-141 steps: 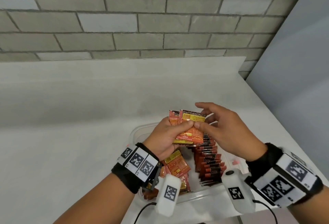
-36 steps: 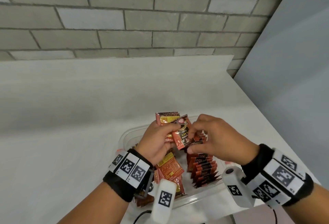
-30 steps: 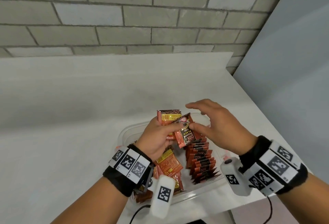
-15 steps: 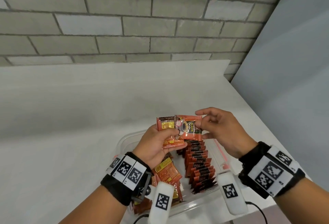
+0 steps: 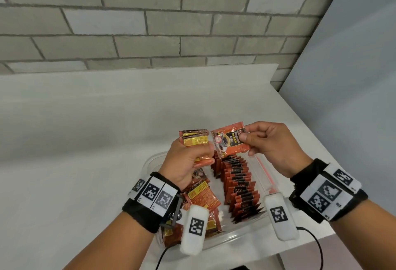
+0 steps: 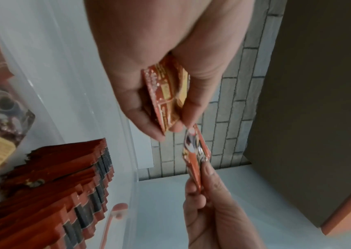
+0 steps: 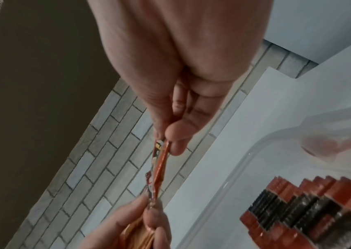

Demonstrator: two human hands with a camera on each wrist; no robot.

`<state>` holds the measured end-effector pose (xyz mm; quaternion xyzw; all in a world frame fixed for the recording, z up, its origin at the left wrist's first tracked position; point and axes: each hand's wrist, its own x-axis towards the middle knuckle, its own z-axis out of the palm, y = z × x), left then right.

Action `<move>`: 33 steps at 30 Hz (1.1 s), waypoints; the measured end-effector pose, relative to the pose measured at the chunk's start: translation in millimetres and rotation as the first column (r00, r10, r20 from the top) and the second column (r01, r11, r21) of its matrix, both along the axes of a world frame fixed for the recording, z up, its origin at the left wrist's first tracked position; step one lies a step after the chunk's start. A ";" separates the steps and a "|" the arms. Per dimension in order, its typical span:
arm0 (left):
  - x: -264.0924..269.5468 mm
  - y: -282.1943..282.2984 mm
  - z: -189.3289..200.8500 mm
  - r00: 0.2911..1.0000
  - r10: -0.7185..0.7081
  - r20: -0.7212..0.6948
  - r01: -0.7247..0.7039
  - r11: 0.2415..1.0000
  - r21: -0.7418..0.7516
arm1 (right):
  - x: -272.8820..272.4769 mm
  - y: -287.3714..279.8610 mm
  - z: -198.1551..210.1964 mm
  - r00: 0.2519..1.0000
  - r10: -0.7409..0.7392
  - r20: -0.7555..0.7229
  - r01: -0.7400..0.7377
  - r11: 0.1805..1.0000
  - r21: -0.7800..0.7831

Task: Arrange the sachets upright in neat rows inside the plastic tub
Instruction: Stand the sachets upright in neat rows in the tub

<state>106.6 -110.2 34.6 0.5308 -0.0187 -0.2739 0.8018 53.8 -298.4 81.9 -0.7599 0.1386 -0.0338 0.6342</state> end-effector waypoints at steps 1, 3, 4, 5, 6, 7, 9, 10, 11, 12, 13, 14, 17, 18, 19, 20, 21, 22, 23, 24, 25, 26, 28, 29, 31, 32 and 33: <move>1.6 1.9 -0.7 0.999 0.024 -0.027 -0.025 0.999 -0.024 | -0.1 -2.1 1.3 1.000 -0.003 -0.001 0.003 1.000 -0.008; 2.7 4.1 -1.4 0.999 0.004 -0.054 -0.009 0.995 -0.095 | -0.6 -4.5 2.8 0.999 0.028 -0.027 -0.028 0.999 -0.021; 1.6 3.7 -0.5 0.998 -0.031 -0.050 0.025 0.993 -0.119 | -0.9 -4.0 2.3 0.997 0.058 -0.045 -0.059 0.998 -0.021; -0.4 2.1 0.5 0.997 -0.065 -0.038 0.060 0.990 -0.129 | -1.3 -2.8 1.2 0.994 0.090 -0.063 -0.092 0.995 -0.026; -2.5 0.0 0.7 0.996 -0.083 -0.021 0.080 0.989 -0.124 | -1.1 -0.9 0.1 0.990 0.116 -0.080 -0.120 0.992 -0.040; -3.9 -2.2 0.2 0.997 -0.079 -0.006 0.078 0.991 -0.105 | -0.6 0.6 -0.9 0.987 0.131 -0.094 -0.137 0.989 -0.059; -4.5 -5.0 -1.1 0.999 -0.038 0.011 0.039 0.998 -0.050 | 0.7 1.5 -0.3 0.985 0.132 -0.113 -0.142 0.986 -0.085; -3.7 -5.4 -1.9 1.000 -0.020 0.018 0.020 0.999 -0.027 | 1.2 0.6 1.1 0.985 0.128 -0.115 -0.140 0.985 -0.097; -3.2 -5.6 -2.6 1.000 -0.005 0.021 0.005 1.000 -0.009 | 1.3 -0.7 2.9 0.985 0.129 -0.115 -0.141 0.984 -0.109; -2.3 -5.8 -3.3 1.000 0.006 0.021 -0.006 1.000 0.005 | 1.0 -2.2 4.9 0.985 0.133 -0.113 -0.146 0.982 -0.118; -1.8 -6.0 -3.1 1.000 0.013 0.021 -0.014 1.000 0.012 | 0.4 -3.8 6.9 0.984 0.138 -0.112 -0.152 0.981 -0.123; -1.8 -6.5 -2.2 1.000 0.017 0.025 -0.017 1.000 0.010 | -0.4 -5.2 8.7 0.983 0.144 -0.114 -0.157 0.980 -0.123; -2.3 -7.5 0.4 0.999 0.009 0.047 -0.008 1.000 -0.022 | -2.5 -8.4 12.8 0.983 0.143 -0.115 -0.158 0.979 -0.130; -1.3 -6.8 0.8 0.999 0.005 0.047 -0.003 0.999 -0.033 | -2.5 -10.3 13.9 0.986 0.129 -0.107 -0.143 0.980 -0.136; 0.3 -5.3 0.3 0.999 0.006 0.031 -0.004 0.999 -0.047 | -2.6 -13.1 14.6 0.988 0.113 -0.102 -0.127 0.981 -0.146; 2.8 -2.9 -1.3 1.000 0.009 0.000 -0.009 0.998 -0.068 | -3.6 -16.8 15.1 0.989 0.102 -0.104 -0.119 0.979 -0.166; 5.6 -0.2 -2.8 0.999 0.010 -0.036 -0.013 0.995 -0.095 | -5.3 -20.6 15.4 0.987 0.109 -0.121 -0.132 0.969 -0.207; 8.3 2.7 -4.0 0.998 0.009 -0.067 -0.017 0.992 -0.123 | -8.0 -24.1 15.3 0.978 0.140 -0.157 -0.178 0.946 -0.270; 10.7 5.7 -4.4 0.996 0.007 -0.090 -0.020 0.988 -0.150 | -11.8 -26.4 14.7 0.958 0.193 -0.214 -0.258 0.903 -0.344; 12.6 8.2 -4.1 0.995 0.001 -0.103 -0.019 0.984 -0.175 | -16.9 -27.1 13.6 0.923 0.255 -0.287 -0.359 0.839 -0.408; 13.9 9.9 -3.4 0.994 -0.006 -0.109 -0.015 0.981 -0.195 | -22.5 -26.1 12.2 0.878 0.316 -0.361 -0.460 0.765 -0.450; 15.1 10.7 -2.5 0.994 -0.011 -0.109 -0.012 0.978 -0.209 | -28.2 -24.1 10.9 0.828 0.369 -0.422 -0.548 0.691 -0.472; 15.8 11.3 -1.1 0.994 -0.017 -0.106 -0.007 0.975 -0.222 | -37.5 -19.4 9.2 0.751 0.440 -0.492 -0.657 0.569 -0.494; 15.8 11.1 -1.1 0.994 -0.021 -0.108 -0.003 0.976 -0.219 | -40.5 -17.8 8.9 0.728 0.460 -0.508 -0.685 0.522 -0.509; 15.5 10.4 -2.6 0.994 -0.031 -0.107 0.010 0.980 -0.197 | -43.9 -15.2 9.9 0.694 0.479 -0.537 -0.720 0.456 -0.524; 15.3 10.0 -3.3 0.994 -0.035 -0.108 0.015 0.983 -0.185 | -44.4 -13.7 10.2 0.677 0.485 -0.554 -0.736 0.433 -0.520; 15.1 9.7 -3.6 0.993 -0.038 -0.108 0.019 0.984 -0.175 | -44.8 -12.1 9.9 0.661 0.491 -0.568 -0.751 0.412 -0.517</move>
